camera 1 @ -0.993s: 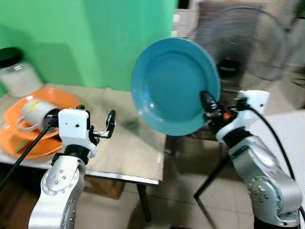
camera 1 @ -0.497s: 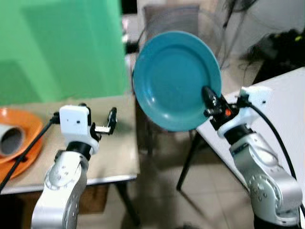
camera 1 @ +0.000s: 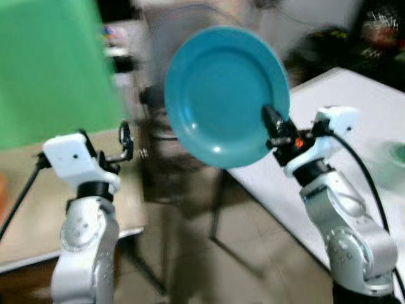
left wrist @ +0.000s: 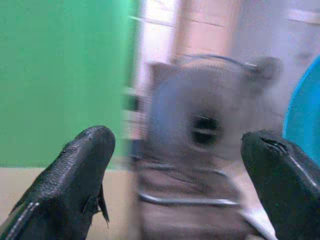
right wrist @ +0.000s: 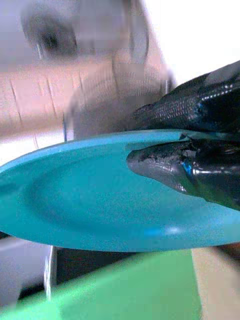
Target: Setting the table
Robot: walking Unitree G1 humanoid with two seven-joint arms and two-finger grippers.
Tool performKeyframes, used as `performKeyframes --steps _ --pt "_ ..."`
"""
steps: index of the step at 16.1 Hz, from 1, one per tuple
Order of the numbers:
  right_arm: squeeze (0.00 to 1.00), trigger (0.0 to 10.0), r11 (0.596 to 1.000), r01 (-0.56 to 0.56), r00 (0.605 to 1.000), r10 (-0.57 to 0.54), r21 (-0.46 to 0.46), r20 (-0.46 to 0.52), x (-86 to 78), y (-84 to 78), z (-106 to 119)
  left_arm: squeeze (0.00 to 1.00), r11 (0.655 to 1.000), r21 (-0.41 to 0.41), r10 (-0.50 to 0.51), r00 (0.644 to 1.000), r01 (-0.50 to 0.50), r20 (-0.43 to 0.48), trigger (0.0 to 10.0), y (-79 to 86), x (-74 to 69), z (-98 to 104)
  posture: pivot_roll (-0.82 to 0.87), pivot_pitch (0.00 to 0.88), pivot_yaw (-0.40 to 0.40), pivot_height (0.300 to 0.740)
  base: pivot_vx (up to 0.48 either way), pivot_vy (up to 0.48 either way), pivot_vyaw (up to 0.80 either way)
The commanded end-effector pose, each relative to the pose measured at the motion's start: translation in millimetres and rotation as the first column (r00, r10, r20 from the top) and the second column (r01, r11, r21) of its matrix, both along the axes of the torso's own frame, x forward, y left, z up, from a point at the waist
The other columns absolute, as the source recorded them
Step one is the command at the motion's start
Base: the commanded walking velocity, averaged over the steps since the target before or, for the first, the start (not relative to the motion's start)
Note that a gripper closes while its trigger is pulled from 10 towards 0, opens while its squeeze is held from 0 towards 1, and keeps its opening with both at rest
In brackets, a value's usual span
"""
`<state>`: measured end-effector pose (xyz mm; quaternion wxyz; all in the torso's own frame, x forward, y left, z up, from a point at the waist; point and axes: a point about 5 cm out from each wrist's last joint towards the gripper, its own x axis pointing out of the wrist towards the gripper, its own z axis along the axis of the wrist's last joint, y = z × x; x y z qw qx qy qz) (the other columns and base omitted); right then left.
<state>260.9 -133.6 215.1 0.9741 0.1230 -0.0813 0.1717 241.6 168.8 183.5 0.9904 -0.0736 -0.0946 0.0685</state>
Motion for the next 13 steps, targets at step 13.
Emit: performKeyframes --steps 13 --pt "0.0 10.0 0.998 0.057 0.998 -0.057 0.022 0.014 -7.7 -5.1 -0.6 0.0 0.957 0.16 -0.224 0.967 0.242 -0.12 10.0 -6.1 -1.2 -8.1 -0.06 0.0 0.053 0.74 0.0 0.0 -0.8"
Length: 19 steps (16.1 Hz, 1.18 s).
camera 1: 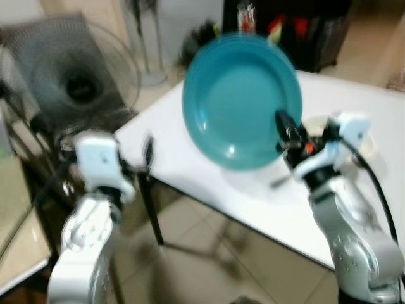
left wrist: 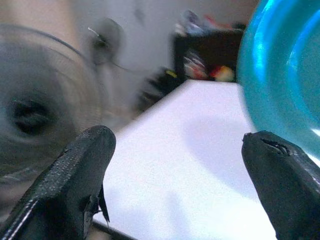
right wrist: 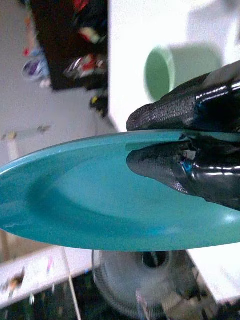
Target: Setting the table
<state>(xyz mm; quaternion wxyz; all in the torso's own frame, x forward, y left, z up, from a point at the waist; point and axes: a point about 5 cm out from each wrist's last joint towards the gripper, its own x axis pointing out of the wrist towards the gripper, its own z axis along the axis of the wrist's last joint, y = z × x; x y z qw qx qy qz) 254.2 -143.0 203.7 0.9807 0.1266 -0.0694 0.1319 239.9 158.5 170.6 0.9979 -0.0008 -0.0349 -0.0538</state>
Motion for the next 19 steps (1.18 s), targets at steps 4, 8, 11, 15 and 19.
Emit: performKeyframes --steps 4,8,11,15,19 --pt "0.0 10.0 1.0 -0.014 1.0 0.014 -0.012 0.0 -2.9 4.0 3 0.0 1.0 0.007 -0.028 1.0 0.028 -0.003 10.0 6.9 1.2 8 -0.05 0.0 0.059 0.74 0.0 0.0 -0.8" --pt "0.0 10.0 1.0 -0.015 1.0 0.015 -0.024 -0.017 -2.7 4.7 0 0.0 1.0 0.001 0.022 1.0 -0.022 -0.004 10.0 11.6 4.2 10 -0.05 0.0 0.057 0.74 0.0 0.0 -0.8" --pt "0.0 10.0 0.999 -0.028 0.998 0.026 -0.038 -0.059 -2.2 5.4 -5 0.0 1.0 0.03 -0.005 1.0 0.006 -0.023 10.0 12.7 3.1 9 -0.05 0.0 0.051 0.74 0.0 0.0 -0.8" --pt "0.0 10.0 0.999 -0.033 0.995 0.031 -0.022 -0.096 -2.6 4.7 -9 0.0 0.999 0.04 -0.035 0.999 0.036 -0.015 10.0 11.4 2.6 10 -0.05 0.0 0.051 0.74 0.0 0.0 -0.8" --pt "0.0 10.0 0.998 -0.069 0.991 0.069 0.011 -0.118 -4.3 8.6 -11 0.0 0.998 0.028 -0.054 0.998 0.054 -0.018 10.0 10.1 3.2 11 -0.05 0.0 0.052 0.74 0.0 0.162 -0.8"
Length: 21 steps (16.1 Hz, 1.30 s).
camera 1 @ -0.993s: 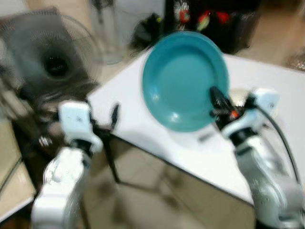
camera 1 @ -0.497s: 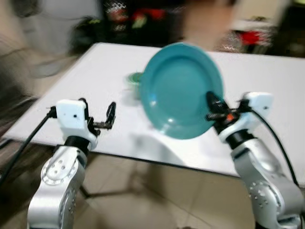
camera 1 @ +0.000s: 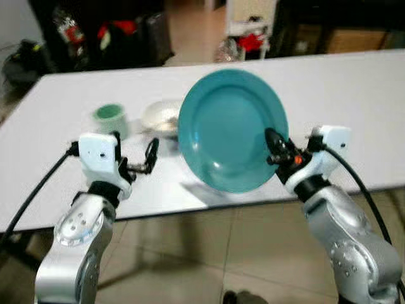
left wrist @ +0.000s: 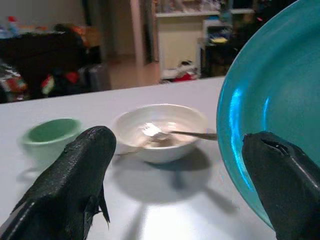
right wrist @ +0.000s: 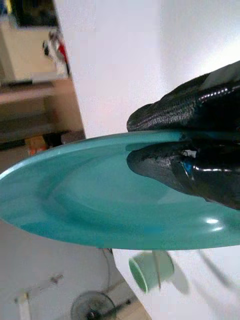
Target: Setting the table
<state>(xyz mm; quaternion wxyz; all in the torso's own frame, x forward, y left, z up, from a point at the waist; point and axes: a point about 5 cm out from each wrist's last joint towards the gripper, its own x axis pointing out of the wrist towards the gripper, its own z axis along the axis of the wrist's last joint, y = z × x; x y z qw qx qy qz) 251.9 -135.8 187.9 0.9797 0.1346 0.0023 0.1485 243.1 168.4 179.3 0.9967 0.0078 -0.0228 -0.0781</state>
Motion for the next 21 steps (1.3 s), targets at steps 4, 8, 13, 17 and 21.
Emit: performKeyframes --steps 4,8,13,17,21 --pt "0.0 10.0 0.998 -0.044 0.999 0.043 0.045 0.021 -2.9 3.2 6.0 0.0 1.0 0.012 -0.001 1.0 0.001 0.002 10.0 2.7 -0.1 2.4 -0.04 0.0 0.053 0.74 0.0 0.367 -0.11" --pt "0.0 10.0 0.996 -0.068 0.997 0.067 0.059 0.024 -3.0 4.6 7.9 0.0 1.0 0.017 0.001 1.0 -0.001 -0.003 10.0 4.1 0.8 2.3 -0.04 0.0 0.054 0.74 0.0 0.369 0.0" --pt "0.0 10.0 0.996 -0.077 0.997 0.076 0.049 0.027 -2.8 3.8 9.2 0.0 1.0 0.019 0.005 1.0 -0.004 -0.009 10.0 5.7 -0.2 1.9 -0.04 0.0 0.055 0.74 0.0 0.365 0.0" --pt "0.0 10.0 0.992 -0.121 0.992 0.121 0.018 0.023 -6.1 5.7 7.2 0.0 1.0 0.022 0.017 1.0 -0.017 -0.013 10.0 7.8 -1.7 1.4 -0.03 0.0 0.049 0.74 0.0 0.069 0.0" --pt "0.0 10.0 0.992 -0.115 0.993 0.116 0.052 -0.01 -5.6 4.4 2.3 0.0 1.0 0.02 0.02 1.0 -0.02 -0.018 10.0 7.0 -4.1 0.0 -0.03 0.0 0.048 0.74 0.0 0.0 0.0"
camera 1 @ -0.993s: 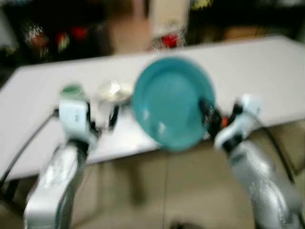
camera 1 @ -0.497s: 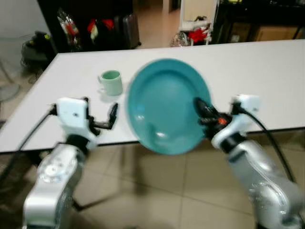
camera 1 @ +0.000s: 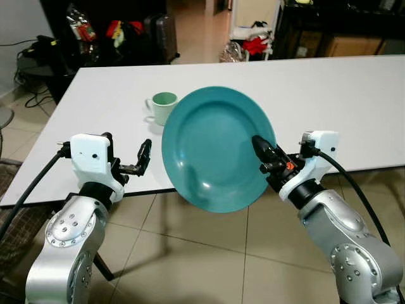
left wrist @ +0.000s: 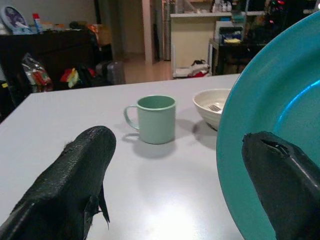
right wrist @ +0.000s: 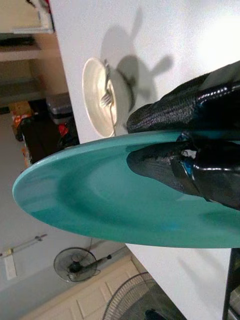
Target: Setting the table
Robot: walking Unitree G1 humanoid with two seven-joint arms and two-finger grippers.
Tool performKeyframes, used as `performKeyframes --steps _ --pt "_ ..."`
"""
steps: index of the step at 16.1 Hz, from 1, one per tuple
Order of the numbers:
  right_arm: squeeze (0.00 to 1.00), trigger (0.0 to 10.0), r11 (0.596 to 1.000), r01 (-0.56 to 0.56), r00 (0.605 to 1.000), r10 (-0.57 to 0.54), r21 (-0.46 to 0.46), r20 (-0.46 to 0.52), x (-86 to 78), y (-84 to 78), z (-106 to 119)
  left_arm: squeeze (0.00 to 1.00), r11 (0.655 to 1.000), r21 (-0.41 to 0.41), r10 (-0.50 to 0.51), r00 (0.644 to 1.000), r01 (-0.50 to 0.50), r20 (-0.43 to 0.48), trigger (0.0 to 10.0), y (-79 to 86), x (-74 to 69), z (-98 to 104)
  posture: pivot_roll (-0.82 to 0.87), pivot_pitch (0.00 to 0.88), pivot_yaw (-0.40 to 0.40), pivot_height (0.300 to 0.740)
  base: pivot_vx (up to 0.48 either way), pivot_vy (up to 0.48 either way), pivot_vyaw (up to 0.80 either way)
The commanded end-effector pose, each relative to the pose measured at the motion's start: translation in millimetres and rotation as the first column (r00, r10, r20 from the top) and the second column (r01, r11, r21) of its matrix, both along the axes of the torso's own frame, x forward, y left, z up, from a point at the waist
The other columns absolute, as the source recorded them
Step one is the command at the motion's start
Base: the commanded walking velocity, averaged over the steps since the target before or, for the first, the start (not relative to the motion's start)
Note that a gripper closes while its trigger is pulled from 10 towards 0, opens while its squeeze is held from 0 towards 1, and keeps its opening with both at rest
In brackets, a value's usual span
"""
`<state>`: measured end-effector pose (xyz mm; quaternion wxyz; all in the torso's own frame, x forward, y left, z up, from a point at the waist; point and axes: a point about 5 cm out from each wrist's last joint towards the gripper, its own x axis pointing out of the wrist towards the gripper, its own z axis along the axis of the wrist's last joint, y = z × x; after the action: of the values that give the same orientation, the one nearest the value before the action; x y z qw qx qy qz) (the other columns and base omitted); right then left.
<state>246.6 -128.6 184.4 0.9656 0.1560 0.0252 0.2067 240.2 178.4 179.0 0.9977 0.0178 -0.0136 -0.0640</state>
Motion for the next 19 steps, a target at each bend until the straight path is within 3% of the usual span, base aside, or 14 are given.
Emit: performKeyframes --steps 1,7,9,12,19 --pt "0.0 10.0 1.0 0.011 1.0 -0.011 0.018 0.018 -0.1 -3.1 5 0.0 1.0 -0.003 -0.009 1.0 0.009 -0.005 10.0 -3.0 -1.5 0 -0.03 0.0 0.049 0.74 0.0 0.0 0.0" --pt "0.0 10.0 0.999 -0.003 0.998 0.006 0.053 -0.065 0.4 -5.3 -5 0.0 1.0 -0.001 0.001 1.0 -0.001 -0.024 10.0 -4.1 -4.6 -6 -0.03 0.0 0.047 0.74 0.0 0.0 0.0" --pt "0.0 10.0 0.998 -0.051 0.99 0.045 -0.043 -0.131 1.9 -4.0 -16 0.0 1.0 -0.014 -0.001 1.0 0.001 -0.019 10.0 -4.7 -6.5 -6 -0.02 0.0 0.044 0.74 0.0 0.0 0.4" --pt "0.0 10.0 0.998 -0.037 0.983 0.026 -0.059 -0.179 5.0 -7.7 -22 0.0 1.0 -0.022 -0.002 1.0 0.002 -0.019 10.0 -5.2 -6.8 -6 -0.02 0.0 0.043 0.74 0.282 0.0 0.8" --pt "0.0 10.0 1.0 -0.026 0.974 0.022 -0.015 -0.225 7.4 -12.3 -25 0.0 1.0 -0.025 0.002 0.999 -0.003 -0.041 10.0 -4.8 -10.5 -12 -0.02 0.0 0.031 0.74 0.359 0.0 0.0"
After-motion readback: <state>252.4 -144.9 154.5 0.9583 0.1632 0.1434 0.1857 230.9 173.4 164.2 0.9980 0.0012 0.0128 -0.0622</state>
